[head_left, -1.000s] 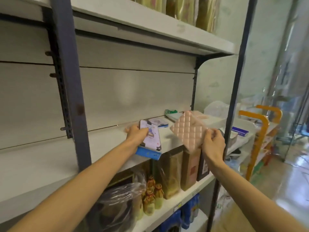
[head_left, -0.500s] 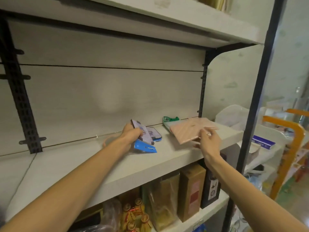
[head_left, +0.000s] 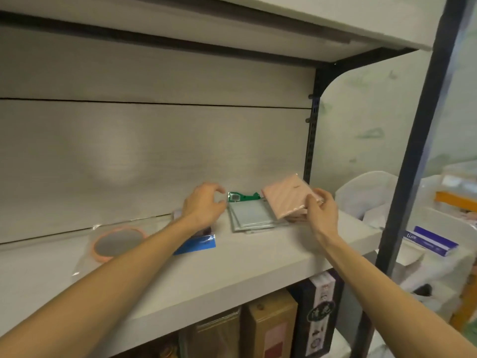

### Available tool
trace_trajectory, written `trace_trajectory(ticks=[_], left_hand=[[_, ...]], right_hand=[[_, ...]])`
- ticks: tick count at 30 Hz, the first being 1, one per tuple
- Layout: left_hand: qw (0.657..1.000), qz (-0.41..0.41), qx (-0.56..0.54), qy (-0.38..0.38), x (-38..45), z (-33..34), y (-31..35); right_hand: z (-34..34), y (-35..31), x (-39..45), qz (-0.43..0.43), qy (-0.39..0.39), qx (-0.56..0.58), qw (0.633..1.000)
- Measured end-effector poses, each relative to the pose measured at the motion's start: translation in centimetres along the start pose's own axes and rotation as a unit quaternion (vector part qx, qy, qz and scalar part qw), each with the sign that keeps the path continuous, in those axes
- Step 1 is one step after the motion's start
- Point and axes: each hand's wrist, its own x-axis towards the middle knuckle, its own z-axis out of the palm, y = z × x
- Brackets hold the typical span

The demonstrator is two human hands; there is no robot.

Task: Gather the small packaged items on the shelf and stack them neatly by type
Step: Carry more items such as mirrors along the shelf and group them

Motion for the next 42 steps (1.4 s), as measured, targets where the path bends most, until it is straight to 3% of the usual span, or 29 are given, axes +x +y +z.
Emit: trace_trajectory(ticks=[7,9,12,18,23,27,32,37,42], left_hand=[[0.970,0.173,0.150,-0.087,2.4,6.9,5.8],[0.964,0.185,0.159,-0.106,2.9,8.5,6.5],[0.963,0.183,0.160,-0.115,3.5,10.3,6.9],[0.972,0.166,0.145,-0.078,2.9,11.0,6.0],[0.975,0.149,0.161,-0.023,1.2,8.4,3.8],[0.974,0.137,0.179,0.033,-1.3,4.1,1.0],[0.963,0.118,0.216,0.108,-6.8,-3.8,-3.8],[0.946,0.103,0.254,0.171,-14.4,-13.5,-9.5],[0.915,0.139,0.298,0.232,-24.5,-23.7,-13.4]], right_hand=[[-1.5,2.4,4.4,-0.009,-0.033,-0.048,0.998],[-1.8,3.8,5.1,-0.007,-0.055,-0.129,0.990],[-1.7,5.0,5.7,0.007,-0.087,-0.310,0.947],[-1.0,4.8,5.5,-0.107,-0.071,-0.369,0.920],[0.4,3.3,3.1,-0.268,-0.086,-0.428,0.859],[3.9,1.1,-1.3,-0.320,-0.117,-0.413,0.845],[9.8,-3.2,-8.3,-0.362,-0.114,-0.345,0.859],[15.4,-8.6,-17.9,-0.417,-0.111,-0.236,0.871],[19.5,-14.6,-30.0,-0.437,-0.114,-0.107,0.886]])
